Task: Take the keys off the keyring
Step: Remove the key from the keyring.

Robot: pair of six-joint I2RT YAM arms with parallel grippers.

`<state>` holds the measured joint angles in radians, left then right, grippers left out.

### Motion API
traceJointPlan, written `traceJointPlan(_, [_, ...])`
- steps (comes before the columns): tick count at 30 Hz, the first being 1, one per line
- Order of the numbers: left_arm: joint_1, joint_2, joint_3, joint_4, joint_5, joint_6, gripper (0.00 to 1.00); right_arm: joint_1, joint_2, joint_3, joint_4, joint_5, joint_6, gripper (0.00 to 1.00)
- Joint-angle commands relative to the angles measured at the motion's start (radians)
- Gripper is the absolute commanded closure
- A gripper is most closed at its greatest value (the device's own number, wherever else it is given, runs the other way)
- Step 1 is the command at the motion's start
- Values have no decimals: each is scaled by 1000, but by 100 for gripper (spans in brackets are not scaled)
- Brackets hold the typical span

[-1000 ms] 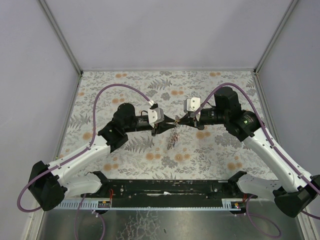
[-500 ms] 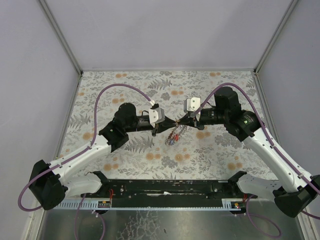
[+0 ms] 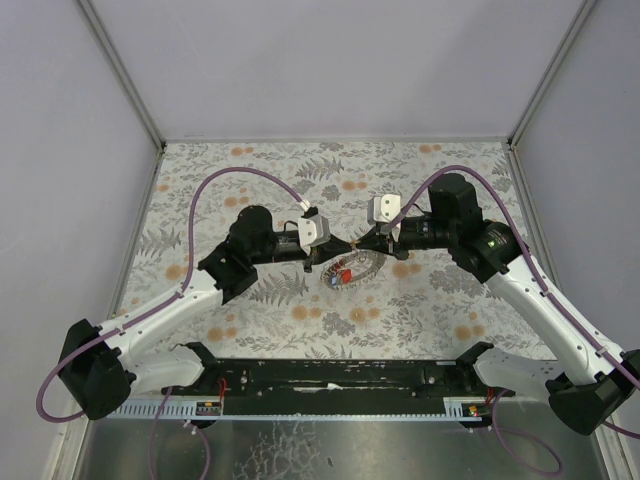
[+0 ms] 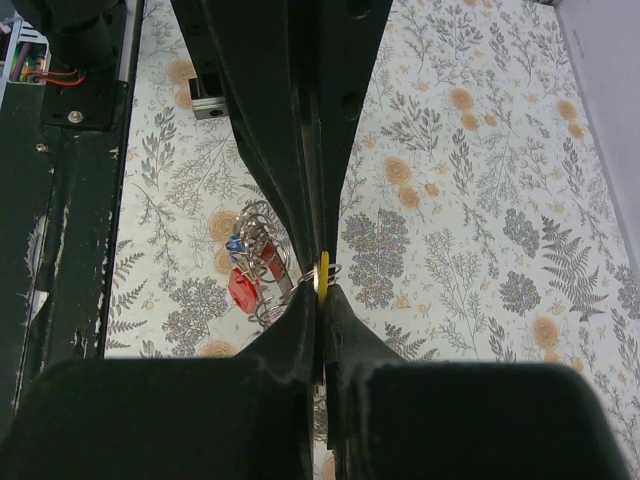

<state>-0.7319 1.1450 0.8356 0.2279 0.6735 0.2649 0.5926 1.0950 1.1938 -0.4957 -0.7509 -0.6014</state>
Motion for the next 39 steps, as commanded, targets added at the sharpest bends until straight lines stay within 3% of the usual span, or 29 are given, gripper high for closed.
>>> traceJointPlan(1, [6,-8,18,6,3,-23,100,-6,-24,24,65,-14,9,100])
traceJointPlan(17, [3,-113,-178,346,-301,-350,100,-7,-44,-14,69,38,63,100])
traceJointPlan(32, [1,-98,-325,674,-415,-657,100,-7,-40,-69,101,22,128,100])
traceJointPlan(39, [-98,-89,-402,807,-575,-718,100,-7,-21,-103,111,40,162,100])
